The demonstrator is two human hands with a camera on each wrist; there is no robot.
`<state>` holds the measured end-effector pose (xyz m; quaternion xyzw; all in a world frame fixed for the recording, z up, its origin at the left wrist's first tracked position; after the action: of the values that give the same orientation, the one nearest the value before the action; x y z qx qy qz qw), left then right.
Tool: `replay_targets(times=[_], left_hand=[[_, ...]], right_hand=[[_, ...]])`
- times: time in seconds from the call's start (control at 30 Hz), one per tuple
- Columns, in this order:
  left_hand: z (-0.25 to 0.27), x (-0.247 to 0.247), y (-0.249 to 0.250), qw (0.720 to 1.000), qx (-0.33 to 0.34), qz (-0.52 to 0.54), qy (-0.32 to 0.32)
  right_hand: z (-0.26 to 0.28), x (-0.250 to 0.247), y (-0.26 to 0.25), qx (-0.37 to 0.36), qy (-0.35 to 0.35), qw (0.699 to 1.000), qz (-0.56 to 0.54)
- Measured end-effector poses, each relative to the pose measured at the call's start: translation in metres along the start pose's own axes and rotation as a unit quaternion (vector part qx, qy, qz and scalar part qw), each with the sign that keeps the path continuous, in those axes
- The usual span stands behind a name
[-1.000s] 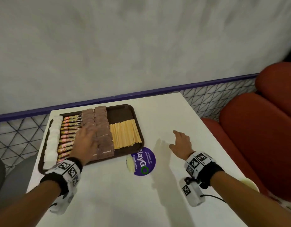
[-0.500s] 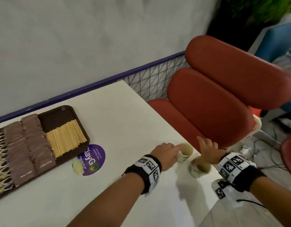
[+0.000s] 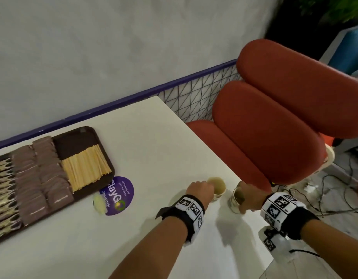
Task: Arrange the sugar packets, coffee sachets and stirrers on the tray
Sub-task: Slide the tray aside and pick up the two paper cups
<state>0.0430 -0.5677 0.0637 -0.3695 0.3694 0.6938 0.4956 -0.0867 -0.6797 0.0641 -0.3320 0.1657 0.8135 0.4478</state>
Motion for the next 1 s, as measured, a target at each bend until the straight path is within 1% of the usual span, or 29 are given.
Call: replay_targets(times=[0.13,0.17,0.3,0.4,0.47,0.53,0.63,0.73,0.9,1.0], left_hand=[[0.014,-0.006,-0.063,0.998,-0.05,0.019,0.019],[0.018,-0.008,-0.08,0.997,-0.067,0.031,0.027],[0.039,-0.02,-0.152,0.982,-0.142,0.094,0.078],[0.053,-0.028,-0.203,0.955,-0.212,0.168,0.118],[0.059,-0.032,-0.229,0.944,-0.232,0.183,0.145],[0.061,-0.034,-0.249,0.94,-0.244,0.178,0.158],[0.06,-0.031,-0.272,0.934,-0.274,0.17,0.156],[0.057,-0.026,-0.283,0.932,-0.288,0.162,0.147],[0.054,-0.016,-0.285,0.946,-0.28,0.092,0.136],[0.054,-0.011,-0.283,0.951,-0.264,0.082,0.139]], right_hand=[[-0.018,-0.026,-0.042,-0.034,0.045,0.995,0.081],[-0.022,-0.034,-0.056,-0.044,0.048,0.994,0.083],[-0.054,-0.067,-0.122,-0.118,0.042,0.992,0.034],[-0.078,-0.094,-0.183,-0.171,0.068,0.982,0.035],[-0.085,-0.11,-0.227,-0.194,0.089,0.976,0.035],[-0.092,-0.125,-0.268,-0.214,0.107,0.971,0.023],[-0.103,-0.139,-0.321,-0.253,0.129,0.959,0.008],[-0.112,-0.143,-0.36,-0.282,0.142,0.949,-0.001],[-0.128,-0.138,-0.395,-0.288,0.14,0.947,0.004],[-0.136,-0.133,-0.407,-0.291,0.13,0.948,0.002]])
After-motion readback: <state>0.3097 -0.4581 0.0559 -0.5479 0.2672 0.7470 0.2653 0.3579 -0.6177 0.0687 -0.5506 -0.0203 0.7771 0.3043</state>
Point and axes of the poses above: each hand's wrist, its own z-axis away from the middle knuckle, its own x-axis out of the palm, y = z × x, the point moved 1 cm from there along -z, towards the middle knuckle, and after that the axes turned 5 degrees about -y, right-handed, at the moved point
